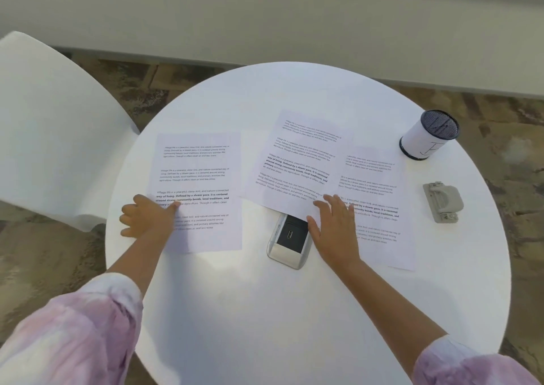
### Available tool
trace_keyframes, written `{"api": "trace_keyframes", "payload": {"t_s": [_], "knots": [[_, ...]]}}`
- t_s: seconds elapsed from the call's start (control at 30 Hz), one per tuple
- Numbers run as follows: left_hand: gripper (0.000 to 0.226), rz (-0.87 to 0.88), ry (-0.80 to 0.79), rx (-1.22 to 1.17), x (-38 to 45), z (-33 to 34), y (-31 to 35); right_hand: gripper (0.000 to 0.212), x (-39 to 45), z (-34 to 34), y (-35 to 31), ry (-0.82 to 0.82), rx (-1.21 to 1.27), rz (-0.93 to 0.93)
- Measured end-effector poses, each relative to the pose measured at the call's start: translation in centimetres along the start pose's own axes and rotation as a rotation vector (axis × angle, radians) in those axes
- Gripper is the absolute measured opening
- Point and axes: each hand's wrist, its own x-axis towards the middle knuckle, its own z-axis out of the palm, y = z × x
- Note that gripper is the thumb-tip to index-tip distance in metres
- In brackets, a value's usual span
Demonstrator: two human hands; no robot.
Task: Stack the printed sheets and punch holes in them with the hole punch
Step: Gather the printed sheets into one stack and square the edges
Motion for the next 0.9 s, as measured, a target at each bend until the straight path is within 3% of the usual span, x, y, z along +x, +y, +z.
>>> {"api": "trace_keyframes", "payload": {"t_s": [0.2,0.33,0.47,0.57,0.9], "knots": [[0.074,-0.053,-0.102,-0.038,1.0,-0.5,0.2,0.036,-0.5,0.1,0.5,-0.039,-0.047,-0.056],[0.06,-0.04,-0.187,-0.084,1.7,-0.7,0.3,0.033,-0.6,-0.2,0.8,-0.028,-0.009,-0.046],[0.033,0.064,-0.273,-0.383,2.4,-1.3,-0.2,0.032,-0.5,-0.6,1.0,-0.017,0.047,-0.051],[0.027,0.129,-0.398,-0.65,2.0,-2.4,-0.4,0.032,-0.4,-0.9,1.1,-0.029,0.118,-0.03],[0.026,0.327,-0.678,-0.976,-1.4,-6.0,0.7,0.031,0.6,-2.0,0.8,-0.028,0.558,0.312]]}}
